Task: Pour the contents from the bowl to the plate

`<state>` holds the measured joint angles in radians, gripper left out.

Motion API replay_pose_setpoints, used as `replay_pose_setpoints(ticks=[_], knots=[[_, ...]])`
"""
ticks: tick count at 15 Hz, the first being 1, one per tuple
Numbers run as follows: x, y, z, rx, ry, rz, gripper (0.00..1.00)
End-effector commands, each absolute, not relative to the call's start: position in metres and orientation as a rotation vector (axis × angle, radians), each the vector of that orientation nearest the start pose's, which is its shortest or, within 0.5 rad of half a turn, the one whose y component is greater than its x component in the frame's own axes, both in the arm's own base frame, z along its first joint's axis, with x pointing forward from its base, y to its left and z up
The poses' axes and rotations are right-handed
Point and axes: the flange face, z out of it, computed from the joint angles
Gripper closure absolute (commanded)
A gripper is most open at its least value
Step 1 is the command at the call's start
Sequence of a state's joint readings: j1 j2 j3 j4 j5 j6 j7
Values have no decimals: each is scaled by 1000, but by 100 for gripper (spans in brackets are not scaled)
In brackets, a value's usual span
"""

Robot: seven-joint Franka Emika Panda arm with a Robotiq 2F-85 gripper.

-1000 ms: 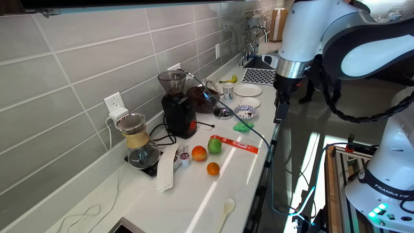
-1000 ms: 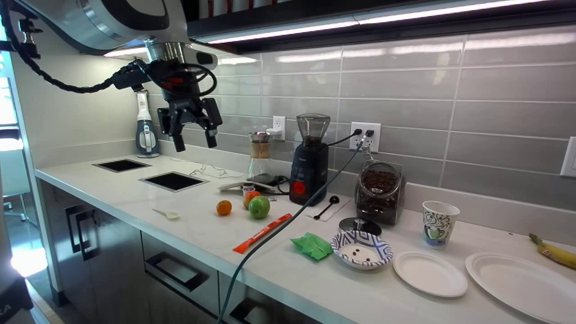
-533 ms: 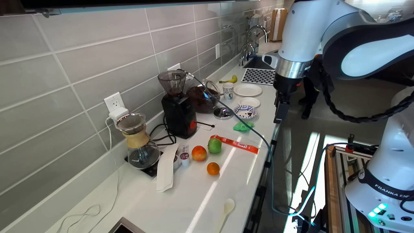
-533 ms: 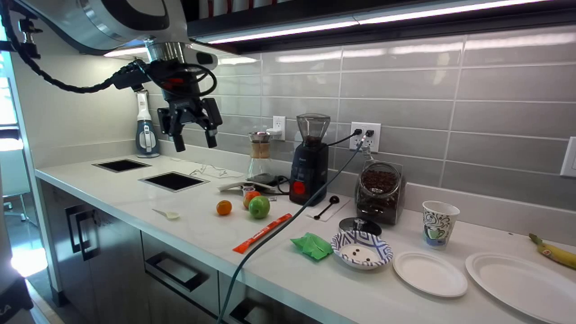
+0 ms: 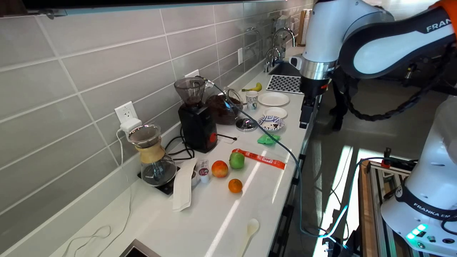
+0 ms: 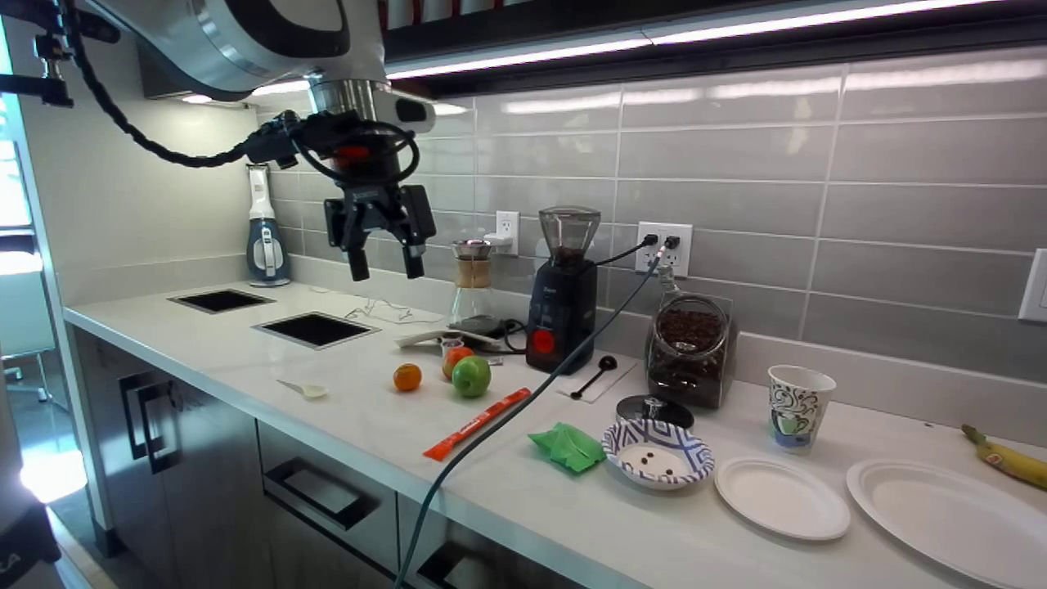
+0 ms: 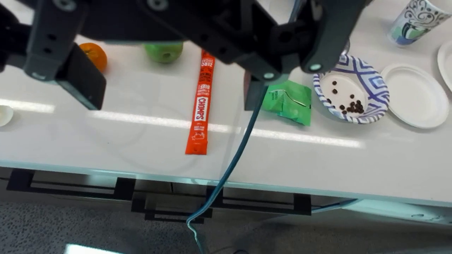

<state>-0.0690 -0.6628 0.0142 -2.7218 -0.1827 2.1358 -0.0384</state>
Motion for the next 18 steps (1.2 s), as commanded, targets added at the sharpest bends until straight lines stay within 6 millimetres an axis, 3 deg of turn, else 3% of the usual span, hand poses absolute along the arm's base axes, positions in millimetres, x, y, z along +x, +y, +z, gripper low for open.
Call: replay_pose_setpoints(ticks=[1,5,10,18], knots=[[361,-62,412,-3292,3,-49,0],[362,-92,398,-3257,87,-8,0],[355,-133,390,-3212,186,-113,0],[353,-193,370,-3189,118,-230,0]])
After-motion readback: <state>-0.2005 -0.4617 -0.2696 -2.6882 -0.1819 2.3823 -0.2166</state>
